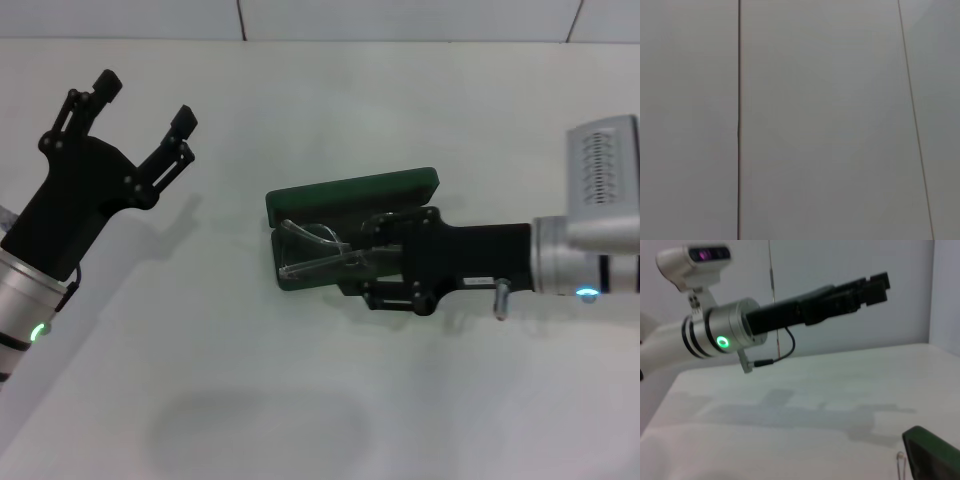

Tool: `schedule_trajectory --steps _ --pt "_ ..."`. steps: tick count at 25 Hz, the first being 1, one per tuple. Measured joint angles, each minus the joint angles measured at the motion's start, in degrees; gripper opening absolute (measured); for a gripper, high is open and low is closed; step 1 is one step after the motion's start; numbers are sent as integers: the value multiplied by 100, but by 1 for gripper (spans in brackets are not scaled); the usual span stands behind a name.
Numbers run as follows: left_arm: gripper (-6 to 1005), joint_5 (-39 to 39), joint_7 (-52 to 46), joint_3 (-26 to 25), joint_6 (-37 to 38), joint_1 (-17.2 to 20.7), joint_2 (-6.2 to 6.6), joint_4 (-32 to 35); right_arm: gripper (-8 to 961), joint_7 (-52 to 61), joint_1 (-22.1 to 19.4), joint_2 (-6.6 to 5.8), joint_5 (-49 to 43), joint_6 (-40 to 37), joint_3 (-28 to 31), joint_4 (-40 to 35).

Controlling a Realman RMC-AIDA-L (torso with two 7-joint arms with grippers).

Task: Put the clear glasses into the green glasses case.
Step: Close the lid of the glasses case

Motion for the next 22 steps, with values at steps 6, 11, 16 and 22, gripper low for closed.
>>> schedule_trajectory --steps 6,11,16,22 --pt "875 50 153 0 -63 -40 11 -28 531 -2 296 -2 551 444 -961 -6" --pt "875 51 142 0 -67 -51 18 3 532 41 493 -3 968 1091 -1545 2" --pt "875 50 124 0 -69 -58 25 6 532 75 483 -3 1031 1352 -1553 15" --pt "875 47 121 0 -134 -66 30 16 533 82 451 -16 1038 1084 -1468 17"
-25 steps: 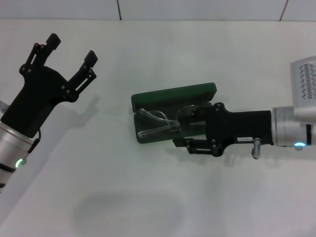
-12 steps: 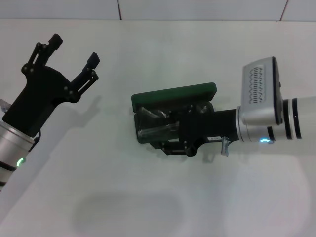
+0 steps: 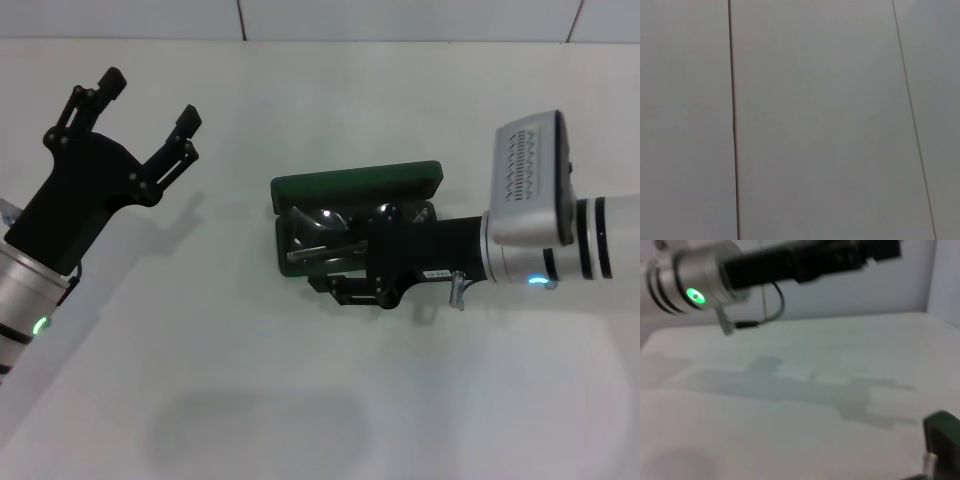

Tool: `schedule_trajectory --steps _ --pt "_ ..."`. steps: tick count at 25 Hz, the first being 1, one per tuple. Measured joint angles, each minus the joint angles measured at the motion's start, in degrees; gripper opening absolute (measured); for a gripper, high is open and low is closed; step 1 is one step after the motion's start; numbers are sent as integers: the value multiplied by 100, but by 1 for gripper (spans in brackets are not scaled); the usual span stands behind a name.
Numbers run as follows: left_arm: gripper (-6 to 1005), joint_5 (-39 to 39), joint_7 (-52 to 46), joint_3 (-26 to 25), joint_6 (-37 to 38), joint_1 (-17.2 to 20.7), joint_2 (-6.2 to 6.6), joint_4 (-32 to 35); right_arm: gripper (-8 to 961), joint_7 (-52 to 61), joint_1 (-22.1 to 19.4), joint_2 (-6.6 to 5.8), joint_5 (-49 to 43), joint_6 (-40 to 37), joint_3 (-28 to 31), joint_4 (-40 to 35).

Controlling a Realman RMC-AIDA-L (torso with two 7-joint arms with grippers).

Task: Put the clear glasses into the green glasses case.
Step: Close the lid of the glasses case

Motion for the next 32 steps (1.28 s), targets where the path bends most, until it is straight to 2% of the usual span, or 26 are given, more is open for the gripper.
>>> schedule_trajectory --steps 5,7,13,16,24,32 --pt "875 -1 1 0 -131 -35 4 1 533 -39 -138 -57 -42 -945 543 -15" --pt "875 -1 0 0 -135 -40 2 1 533 -38 -204 -88 -52 -1083 659 -17" --pt "875 -1 -13 0 -99 -50 -12 1 533 -31 -480 -229 -67 -920 975 34" --pt "875 -1 -16 0 -97 -53 -19 1 533 -24 -598 -262 -91 -844 1008 57" --pt "875 27 -20 0 -85 -63 -28 0 532 -6 -662 -216 -148 -702 993 132" --pt "875 87 -20 0 -37 -45 -31 0 532 297 -392 -86 -720 -507 984 186"
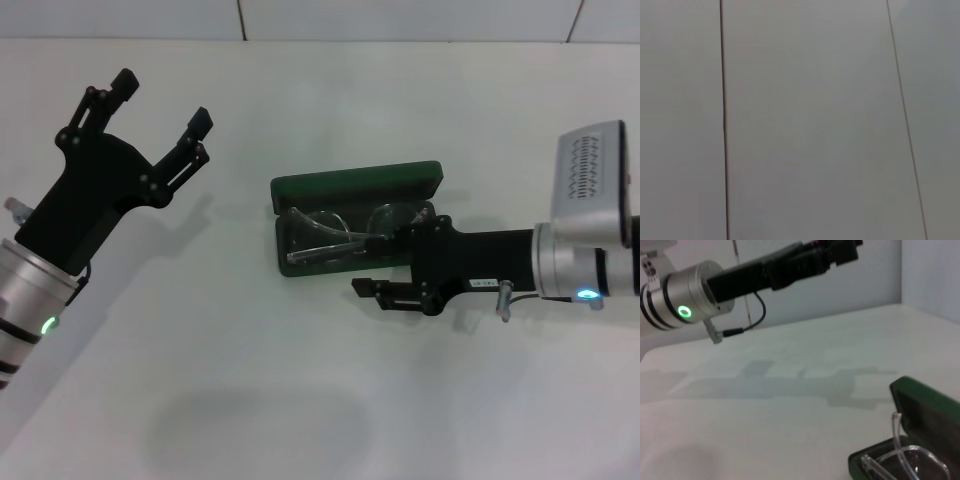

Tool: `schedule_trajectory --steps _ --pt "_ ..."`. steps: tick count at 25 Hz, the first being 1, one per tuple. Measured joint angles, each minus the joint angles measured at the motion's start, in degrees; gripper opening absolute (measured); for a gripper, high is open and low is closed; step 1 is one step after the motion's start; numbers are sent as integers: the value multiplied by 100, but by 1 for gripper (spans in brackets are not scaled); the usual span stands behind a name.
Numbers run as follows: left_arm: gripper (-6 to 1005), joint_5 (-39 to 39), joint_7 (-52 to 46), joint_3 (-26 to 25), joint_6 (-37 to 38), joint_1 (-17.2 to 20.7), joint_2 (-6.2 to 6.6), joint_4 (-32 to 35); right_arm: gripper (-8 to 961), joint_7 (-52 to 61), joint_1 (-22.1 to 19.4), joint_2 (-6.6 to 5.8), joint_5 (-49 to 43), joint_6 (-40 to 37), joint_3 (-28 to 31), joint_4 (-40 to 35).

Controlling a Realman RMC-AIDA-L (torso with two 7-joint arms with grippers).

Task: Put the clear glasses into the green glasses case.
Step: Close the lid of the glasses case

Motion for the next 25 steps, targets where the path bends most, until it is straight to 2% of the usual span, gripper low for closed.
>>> schedule_trajectory --steps 8,14,25 --pt "875 29 9 0 51 72 4 0 532 58 -12 46 -61 29 0 -47" --pt "875 54 10 0 106 122 9 0 532 5 -151 60 25 -26 18 -389" --pt "875 54 44 0 102 87 17 0 532 41 168 99 7 572 -51 -237"
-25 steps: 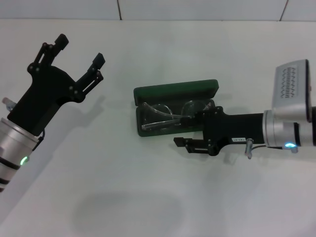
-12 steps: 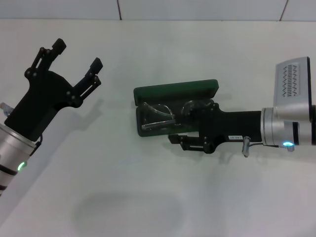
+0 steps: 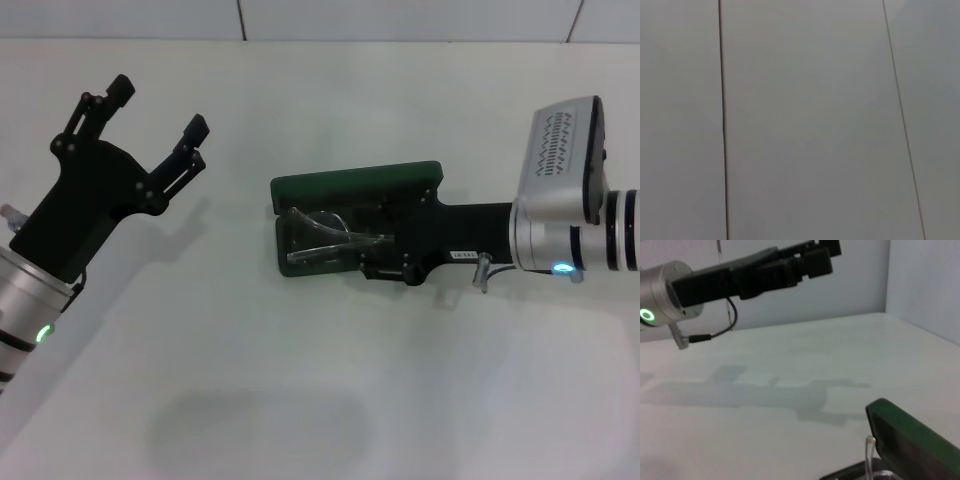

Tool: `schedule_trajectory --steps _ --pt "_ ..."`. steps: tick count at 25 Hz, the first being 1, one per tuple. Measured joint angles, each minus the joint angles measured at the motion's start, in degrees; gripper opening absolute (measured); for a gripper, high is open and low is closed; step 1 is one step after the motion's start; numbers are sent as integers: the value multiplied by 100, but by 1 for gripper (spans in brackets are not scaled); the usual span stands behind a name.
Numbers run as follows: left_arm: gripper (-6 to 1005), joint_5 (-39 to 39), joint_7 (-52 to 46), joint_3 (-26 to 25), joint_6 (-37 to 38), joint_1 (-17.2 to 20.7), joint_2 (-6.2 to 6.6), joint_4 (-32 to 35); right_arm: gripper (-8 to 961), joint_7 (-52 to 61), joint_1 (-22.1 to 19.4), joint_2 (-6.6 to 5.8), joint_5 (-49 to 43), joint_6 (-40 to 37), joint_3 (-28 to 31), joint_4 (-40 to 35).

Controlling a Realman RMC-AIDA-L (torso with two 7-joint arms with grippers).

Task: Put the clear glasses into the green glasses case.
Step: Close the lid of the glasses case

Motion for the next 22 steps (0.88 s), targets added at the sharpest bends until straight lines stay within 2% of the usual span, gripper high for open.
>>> schedule_trajectory --steps 9,18,22 --pt "875 -1 0 0 -29 -11 10 0 531 167 298 -1 -7 154 -303 385" --pt "875 -1 0 0 -45 -31 10 0 531 151 252 -1 20 229 -340 299" --pt "875 -20 2 0 -45 -30 10 0 531 84 -26 -8 31 194 -311 -139"
